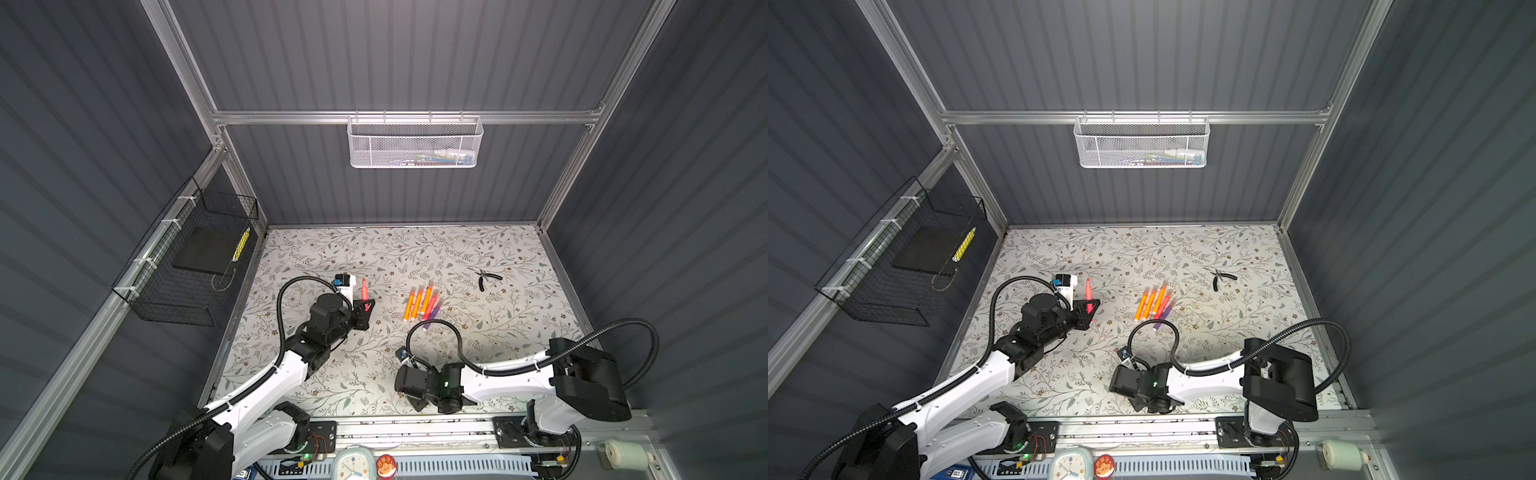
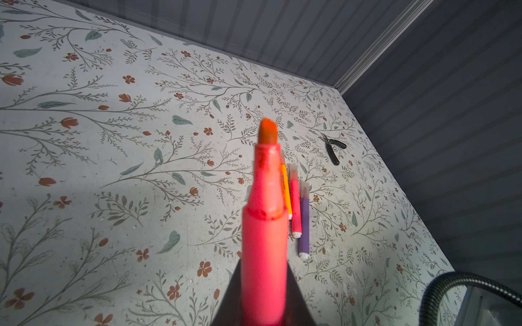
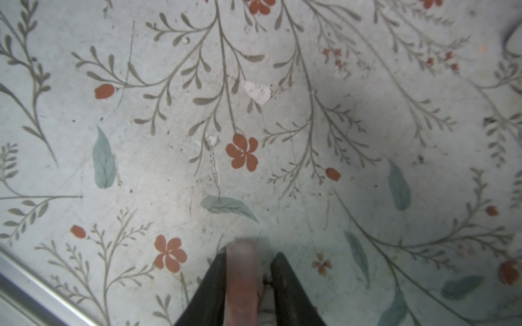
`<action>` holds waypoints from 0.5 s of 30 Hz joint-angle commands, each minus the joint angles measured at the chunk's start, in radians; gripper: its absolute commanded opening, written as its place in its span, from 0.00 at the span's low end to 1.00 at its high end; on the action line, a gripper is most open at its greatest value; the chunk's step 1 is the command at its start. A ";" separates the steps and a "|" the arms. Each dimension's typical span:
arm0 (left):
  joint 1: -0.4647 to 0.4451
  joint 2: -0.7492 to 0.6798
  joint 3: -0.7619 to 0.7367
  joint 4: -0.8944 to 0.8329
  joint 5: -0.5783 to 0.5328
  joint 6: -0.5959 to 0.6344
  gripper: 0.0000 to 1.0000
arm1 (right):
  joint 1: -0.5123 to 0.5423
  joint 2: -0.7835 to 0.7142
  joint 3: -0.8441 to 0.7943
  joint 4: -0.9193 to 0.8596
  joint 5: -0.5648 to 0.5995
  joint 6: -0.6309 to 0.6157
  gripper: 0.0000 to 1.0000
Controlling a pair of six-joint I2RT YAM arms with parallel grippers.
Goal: Insert the pens into the pen caps
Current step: 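Lift the pink cap with the right gripper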
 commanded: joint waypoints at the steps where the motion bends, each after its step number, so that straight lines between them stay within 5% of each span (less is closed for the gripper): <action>1: -0.002 -0.011 -0.009 0.014 0.014 -0.012 0.00 | 0.009 0.036 0.024 -0.065 0.039 0.007 0.34; 15: -0.003 -0.027 -0.020 0.027 0.024 -0.010 0.00 | 0.009 0.025 0.010 -0.020 0.056 0.026 0.20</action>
